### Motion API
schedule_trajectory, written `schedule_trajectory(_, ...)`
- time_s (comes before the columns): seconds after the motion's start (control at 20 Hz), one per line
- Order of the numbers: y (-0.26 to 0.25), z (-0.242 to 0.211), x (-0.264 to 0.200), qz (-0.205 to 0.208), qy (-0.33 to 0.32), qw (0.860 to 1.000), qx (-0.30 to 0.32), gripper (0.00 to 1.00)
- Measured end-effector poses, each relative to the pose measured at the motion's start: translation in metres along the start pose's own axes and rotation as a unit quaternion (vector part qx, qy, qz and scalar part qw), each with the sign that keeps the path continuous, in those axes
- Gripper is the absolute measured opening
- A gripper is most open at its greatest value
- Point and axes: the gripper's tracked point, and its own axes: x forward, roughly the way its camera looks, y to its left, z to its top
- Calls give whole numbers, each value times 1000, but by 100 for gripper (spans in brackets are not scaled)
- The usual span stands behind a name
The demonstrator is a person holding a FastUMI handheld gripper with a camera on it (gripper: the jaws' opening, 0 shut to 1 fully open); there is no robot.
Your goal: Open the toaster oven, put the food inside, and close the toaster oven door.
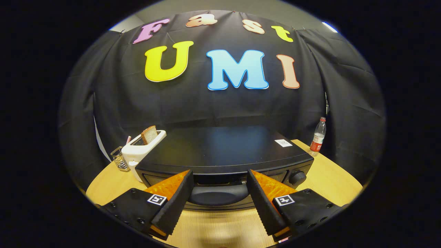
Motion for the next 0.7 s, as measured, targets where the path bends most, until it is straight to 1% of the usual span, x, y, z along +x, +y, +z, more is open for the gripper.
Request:
schedule_trajectory(0.2, -1, -5, -5, 0, -5, 1000, -8, 99)
schedule_trajectory(0.4, -1, -17, -23, 4, -1, 1000, -15, 99)
schedule_trajectory(0.6, -3, -43, -48, 14, 20, 1000, -10, 98)
schedule_trajectory(0.7, -2, -62, -59, 27, 41, 999, -7, 97)
